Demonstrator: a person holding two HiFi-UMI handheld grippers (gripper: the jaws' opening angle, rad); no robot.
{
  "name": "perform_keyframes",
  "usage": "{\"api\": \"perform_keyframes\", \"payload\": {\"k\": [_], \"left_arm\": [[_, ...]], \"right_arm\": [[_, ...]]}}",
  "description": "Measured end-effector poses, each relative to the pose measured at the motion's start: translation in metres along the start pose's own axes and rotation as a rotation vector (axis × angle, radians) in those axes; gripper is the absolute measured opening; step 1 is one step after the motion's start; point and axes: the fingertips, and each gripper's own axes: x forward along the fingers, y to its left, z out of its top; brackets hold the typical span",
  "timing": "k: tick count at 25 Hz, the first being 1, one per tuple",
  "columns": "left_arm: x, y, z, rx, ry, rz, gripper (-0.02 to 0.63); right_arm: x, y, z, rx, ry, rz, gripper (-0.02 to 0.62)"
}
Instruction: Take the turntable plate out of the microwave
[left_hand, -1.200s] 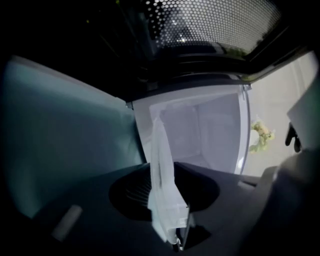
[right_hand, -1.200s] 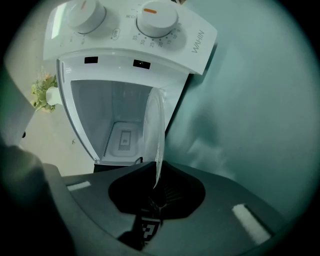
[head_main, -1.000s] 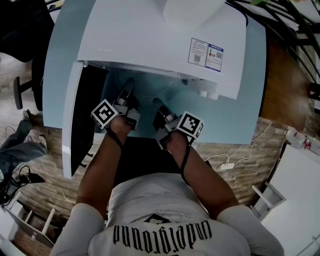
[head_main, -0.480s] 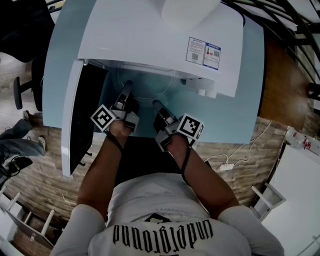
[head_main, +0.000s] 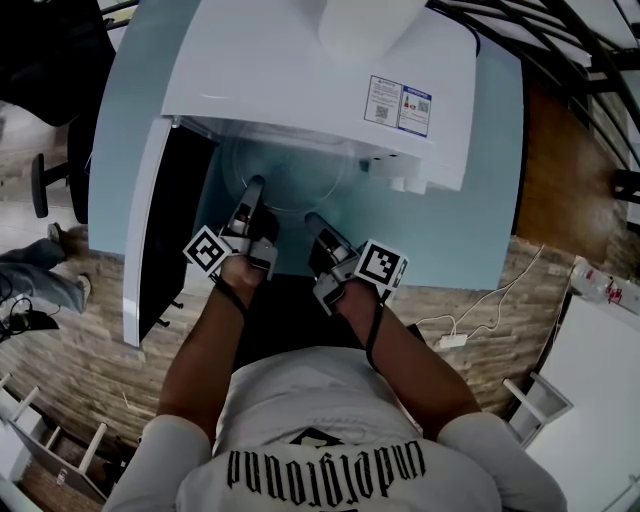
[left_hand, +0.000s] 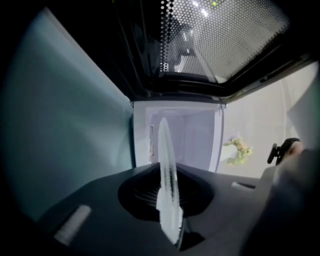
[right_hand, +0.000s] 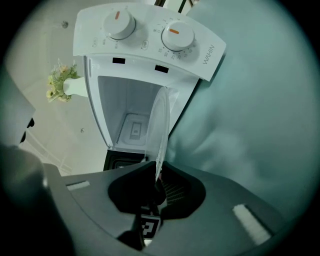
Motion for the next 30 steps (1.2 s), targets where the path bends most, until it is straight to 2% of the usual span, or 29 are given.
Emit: {"api": "perform_keyframes", "payload": {"k": [4,7,13,20,22,30], "left_arm": [[-0.01,-0.007,-0.006,-0.026,-0.016,-0.021,0.078],[-0.017,-0.013,-0.009,-0.016,-0.021,-0.03,0.078],[-0.035,-0.033,-0.018,-0.038,-0.053,-0.047,0.078],[-0.05,-0.059,-0.024,-0.026,-0.08,-0.052,0.078],[-0.053,-0.065,-0.025,-0.014,-0.082,-0.052,0.078],[-0.065,-0.085,-0.024,0.009,-0.057,-0.067,0.077]], "right_arm": [[-0.008,0.009,-0.004,-0.051,0.016,0.027,0.037],[-0.015,0.013,-0.008,-0.07,0.03,0.038,0.037],[-0.033,0.026,-0.022,-0.054,0.059,0.049,0.037],[-0.051,0.042,-0.03,-0.091,0.104,0.047,0.04],[-0.053,0.049,-0.032,-0.108,0.11,0.072,0.04],[-0.063,0.067,-0.045,-0.125,0.087,0.099,0.041]]}}
